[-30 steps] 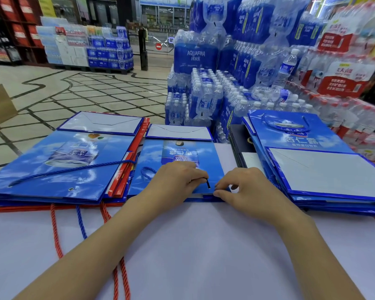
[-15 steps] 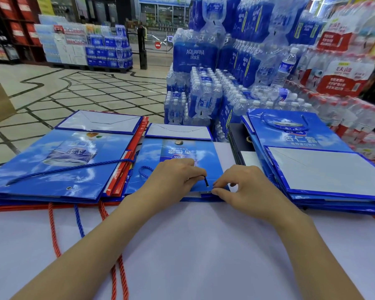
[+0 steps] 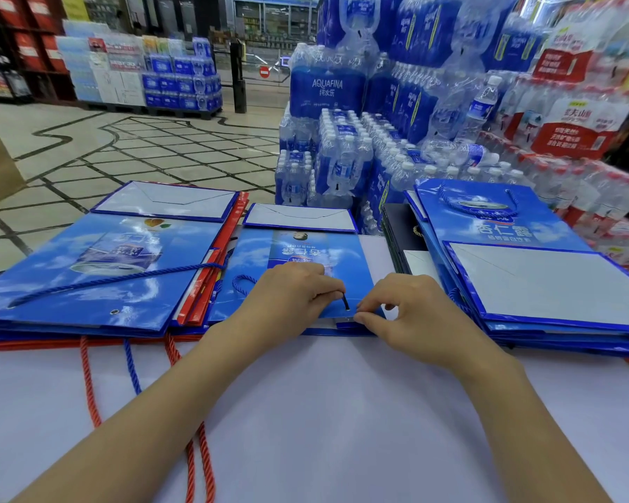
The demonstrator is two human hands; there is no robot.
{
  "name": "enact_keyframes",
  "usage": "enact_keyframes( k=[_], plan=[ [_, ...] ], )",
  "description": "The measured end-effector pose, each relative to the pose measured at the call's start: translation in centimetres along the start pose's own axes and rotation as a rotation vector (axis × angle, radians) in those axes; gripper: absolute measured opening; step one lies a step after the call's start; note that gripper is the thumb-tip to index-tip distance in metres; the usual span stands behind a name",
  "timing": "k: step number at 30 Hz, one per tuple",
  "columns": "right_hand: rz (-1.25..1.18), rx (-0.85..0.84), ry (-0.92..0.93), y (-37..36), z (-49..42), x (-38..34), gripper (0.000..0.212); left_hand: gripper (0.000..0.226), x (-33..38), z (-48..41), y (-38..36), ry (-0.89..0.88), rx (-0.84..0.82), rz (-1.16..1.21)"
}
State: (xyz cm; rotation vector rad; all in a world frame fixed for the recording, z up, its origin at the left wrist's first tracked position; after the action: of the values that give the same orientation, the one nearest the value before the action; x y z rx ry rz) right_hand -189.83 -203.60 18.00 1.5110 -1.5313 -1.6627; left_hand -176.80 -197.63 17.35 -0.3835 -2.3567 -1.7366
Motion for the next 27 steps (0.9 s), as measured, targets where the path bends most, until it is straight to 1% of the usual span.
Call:
enact_keyframes(
  k=[3, 6, 11, 13, 15, 19, 23, 27],
  plan=[
    [0.002, -0.019, -0.01, -0.2, 0.0, 0.1, 0.006, 0.023, -0.1, -0.1, -0.2, 0.019, -0.042, -0.042],
    [0.006, -0.022, -0.013, -0.2, 0.0, 0.2, 0.007, 0.023, -0.1, -0.1, -0.3, 0.008, -0.042, -0.06],
    [0.014, -0.028, -0.003, -0.3, 0.0, 0.1, 0.006, 0.022, 0.8, 0.2, 0.1, -0.109, 0.022, -0.02],
    [0.017, -0.005, 0.01, -0.2, 0.0, 0.0, 0.005, 0.025, 0.8, 0.1, -0.2, -0.119, 0.003, -0.026],
    [0.025, 0.015, 0.019, 0.0, 0.0, 0.0, 0.004, 0.027, 0.7, 0.0, -0.7, -0.093, -0.034, -0.032],
    [0.042, 0.011, 0.033, 0.0, 0.0, -0.1, 0.004, 0.023, 0.0, -0.1, -1.1, -0.024, -0.133, -0.005],
    [0.05, 0.079, 0.051, 0.4, 0.0, 0.1, 0.004, 0.025, -0.2, 0.2, -0.4, -0.033, -0.115, 0.074],
    [0.082, 0.163, 0.067, 0.8, 0.0, 0.2, 0.004, 0.036, -0.4, 0.5, -0.5, -0.034, -0.132, 0.064]
  ],
)
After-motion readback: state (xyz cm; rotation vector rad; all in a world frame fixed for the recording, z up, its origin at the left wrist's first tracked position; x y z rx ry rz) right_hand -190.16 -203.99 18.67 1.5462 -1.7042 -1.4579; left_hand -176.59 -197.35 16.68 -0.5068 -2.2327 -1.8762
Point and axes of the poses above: each hand's wrist, its own z-axis away from the middle knuckle, its own y-axis out of the back of the hand, x = y × z, the point moved 7 cm from there along -z, towards the middle knuckle, and after that the axes turned 8 degrees about -x, right-handed, at the moved point
